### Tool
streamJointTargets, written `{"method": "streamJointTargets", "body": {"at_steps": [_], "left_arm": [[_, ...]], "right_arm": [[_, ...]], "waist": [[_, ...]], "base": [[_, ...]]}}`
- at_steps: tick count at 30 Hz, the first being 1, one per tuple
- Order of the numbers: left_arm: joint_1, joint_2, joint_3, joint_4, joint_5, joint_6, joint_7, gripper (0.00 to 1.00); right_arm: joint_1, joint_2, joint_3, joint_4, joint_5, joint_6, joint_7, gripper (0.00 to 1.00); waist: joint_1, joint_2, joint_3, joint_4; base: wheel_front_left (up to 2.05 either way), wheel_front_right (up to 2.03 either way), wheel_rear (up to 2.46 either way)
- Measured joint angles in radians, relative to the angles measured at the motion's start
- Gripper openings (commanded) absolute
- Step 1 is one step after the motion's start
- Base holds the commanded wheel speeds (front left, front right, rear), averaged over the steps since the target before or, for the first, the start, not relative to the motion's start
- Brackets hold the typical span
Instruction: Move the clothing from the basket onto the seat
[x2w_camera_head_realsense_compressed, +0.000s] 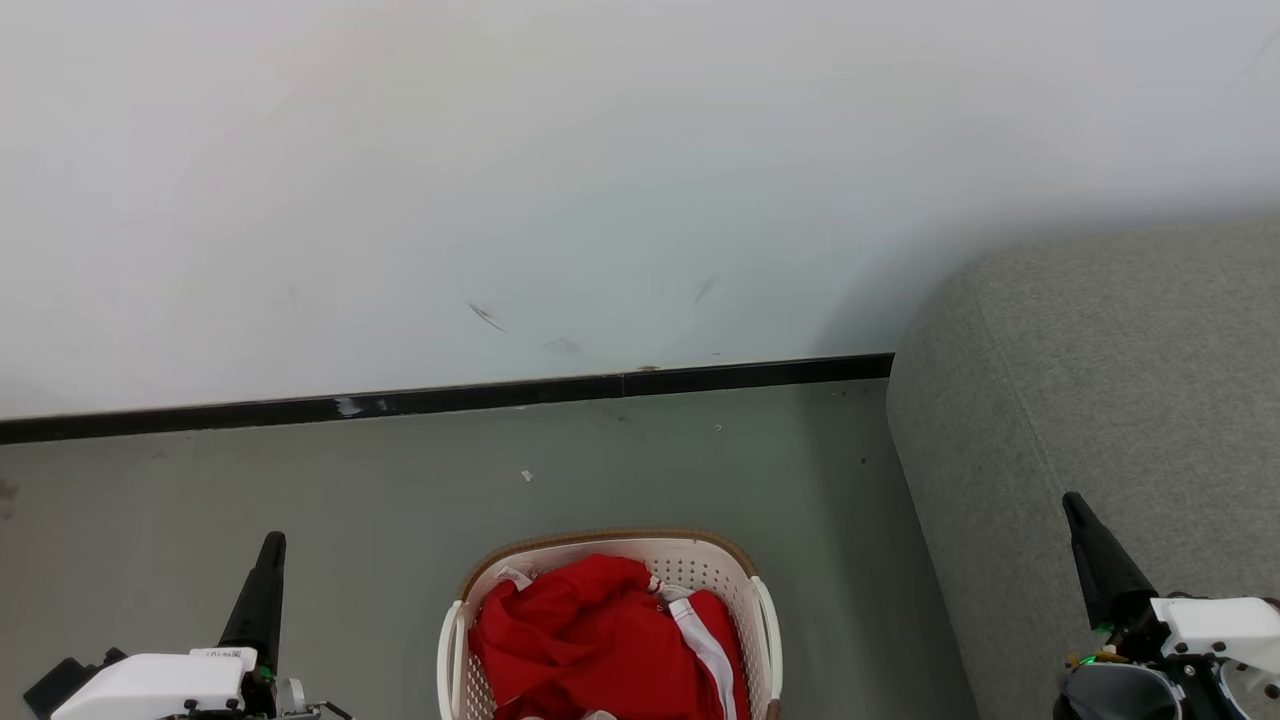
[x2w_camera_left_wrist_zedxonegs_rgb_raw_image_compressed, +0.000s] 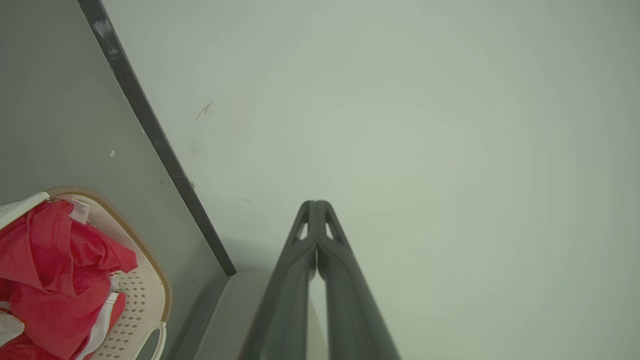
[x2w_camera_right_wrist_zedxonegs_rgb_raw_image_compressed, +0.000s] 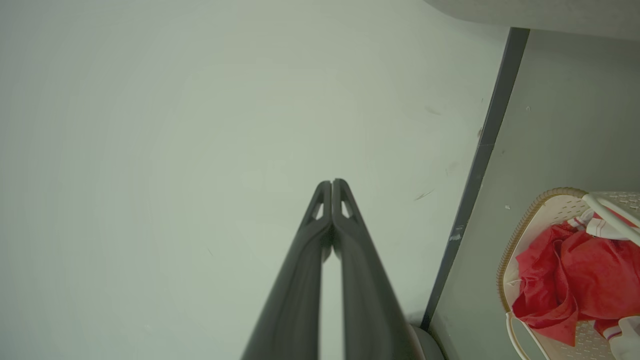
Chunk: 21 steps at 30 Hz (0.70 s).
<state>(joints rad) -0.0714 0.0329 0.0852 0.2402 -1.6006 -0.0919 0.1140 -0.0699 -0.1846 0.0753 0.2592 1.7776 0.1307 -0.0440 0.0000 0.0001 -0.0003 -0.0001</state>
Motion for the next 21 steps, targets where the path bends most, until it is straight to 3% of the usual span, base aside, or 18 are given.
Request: {"method": "streamJointTargets", "body": {"at_steps": [21], "left_arm": [[0.000,0.000,0.000,0.000,0.000,0.000,0.000,0.00]], "right_arm": [[0.000,0.000,0.000,0.000,0.000,0.000,0.000,0.00]], "waist": [[0.0001,0.0000,0.000,0.000]], "base": [[0.00,0.00,0.00]]}}
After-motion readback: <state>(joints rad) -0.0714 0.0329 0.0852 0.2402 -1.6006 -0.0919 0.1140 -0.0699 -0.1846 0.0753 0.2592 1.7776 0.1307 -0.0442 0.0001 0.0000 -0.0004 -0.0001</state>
